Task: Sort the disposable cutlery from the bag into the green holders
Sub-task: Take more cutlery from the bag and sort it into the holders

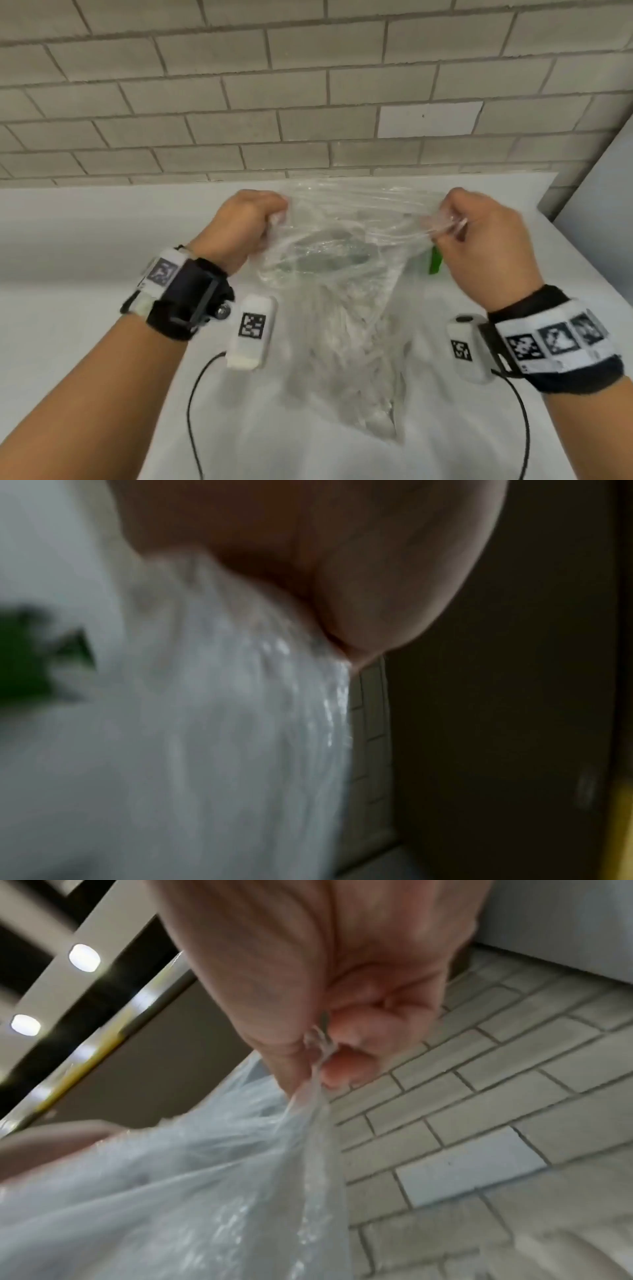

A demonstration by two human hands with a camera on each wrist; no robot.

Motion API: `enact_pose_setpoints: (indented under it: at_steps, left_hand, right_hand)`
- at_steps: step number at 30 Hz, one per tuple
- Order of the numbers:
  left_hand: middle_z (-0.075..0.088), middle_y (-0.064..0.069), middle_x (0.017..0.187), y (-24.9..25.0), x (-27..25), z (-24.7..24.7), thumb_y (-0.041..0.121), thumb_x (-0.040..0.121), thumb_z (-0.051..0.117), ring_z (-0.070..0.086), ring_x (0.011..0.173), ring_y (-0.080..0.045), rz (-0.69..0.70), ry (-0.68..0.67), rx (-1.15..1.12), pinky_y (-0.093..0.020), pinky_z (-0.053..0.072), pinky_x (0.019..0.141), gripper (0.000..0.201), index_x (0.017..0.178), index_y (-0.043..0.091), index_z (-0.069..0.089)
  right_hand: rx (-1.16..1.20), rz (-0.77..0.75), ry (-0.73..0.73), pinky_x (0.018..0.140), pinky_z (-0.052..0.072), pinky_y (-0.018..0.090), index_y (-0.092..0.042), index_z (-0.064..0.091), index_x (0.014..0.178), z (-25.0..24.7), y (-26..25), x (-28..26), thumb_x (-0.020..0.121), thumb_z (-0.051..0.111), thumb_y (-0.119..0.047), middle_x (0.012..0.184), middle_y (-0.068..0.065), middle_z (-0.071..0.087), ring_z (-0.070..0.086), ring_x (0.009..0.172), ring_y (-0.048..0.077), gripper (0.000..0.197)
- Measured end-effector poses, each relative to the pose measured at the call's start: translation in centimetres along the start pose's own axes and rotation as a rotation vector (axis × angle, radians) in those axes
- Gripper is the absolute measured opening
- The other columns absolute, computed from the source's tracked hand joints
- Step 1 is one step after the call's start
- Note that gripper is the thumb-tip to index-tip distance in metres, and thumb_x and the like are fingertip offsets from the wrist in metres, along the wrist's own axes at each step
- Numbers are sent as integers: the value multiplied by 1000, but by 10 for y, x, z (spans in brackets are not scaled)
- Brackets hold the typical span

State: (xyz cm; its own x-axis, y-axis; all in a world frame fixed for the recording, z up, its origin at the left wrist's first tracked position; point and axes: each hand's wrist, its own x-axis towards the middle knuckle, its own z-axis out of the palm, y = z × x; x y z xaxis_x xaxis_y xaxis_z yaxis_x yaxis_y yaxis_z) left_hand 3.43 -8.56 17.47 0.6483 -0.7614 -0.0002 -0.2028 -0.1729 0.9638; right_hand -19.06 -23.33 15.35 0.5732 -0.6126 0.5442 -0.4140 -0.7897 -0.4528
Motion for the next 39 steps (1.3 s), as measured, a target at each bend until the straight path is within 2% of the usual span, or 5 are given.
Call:
enact_pose_setpoints:
  at_steps: [5, 16, 22, 33, 39]
  left_hand:
    - [66, -12, 85, -12, -30, 44, 43, 84, 55, 60, 77, -35, 8, -114, -180, -49, 46, 79, 43, 80, 3, 70]
    - [68, -18, 94, -64, -34, 4, 27, 99, 52, 61, 87, -33, -195, 37, -129, -34, 47, 69, 32, 97, 1, 70]
    - [46, -10, 138, -43, -36, 26, -19, 70, 41, 49, 122, -21, 566, -69, 701, -32, 45, 99, 65, 121, 16, 61]
    - [51, -11, 111, -85, -28, 38, 35, 86, 70, 57, 73, -30, 209, -77, 1320, -34, 35, 56, 52, 116, 9, 37]
    - [33, 6, 54, -85, -21, 27, 35, 101, 49, 33, 51, -15, 74, -266, 632, -29, 25, 51, 48, 57, 19, 39]
  right_hand:
    - [835, 715, -686, 43, 45, 28, -29, 47, 122, 21, -34, -10, 68, 40, -80, 107, 7, 63, 65, 61, 29, 75]
    - [1796, 974, -164, 42, 36, 19, -23, 24, 66, 24, -19, -1, 76, 38, 9, 70, -2, 22, 31, 41, 10, 36]
    - [731, 410, -296, 75, 49, 21, -18, 57, 101, 27, -38, -4, 57, 91, -14, 98, -10, 56, 56, 86, 3, 55]
    - [-479, 74, -721, 66, 45, 34, -17, 48, 76, 38, -7, -37, 87, 65, -40, 85, 3, 49, 59, 82, 28, 31]
    - [1011, 754, -350, 68, 46, 34, -3, 66, 83, 69, 9, -33, 93, 54, -10, 76, 13, 61, 58, 72, 24, 17]
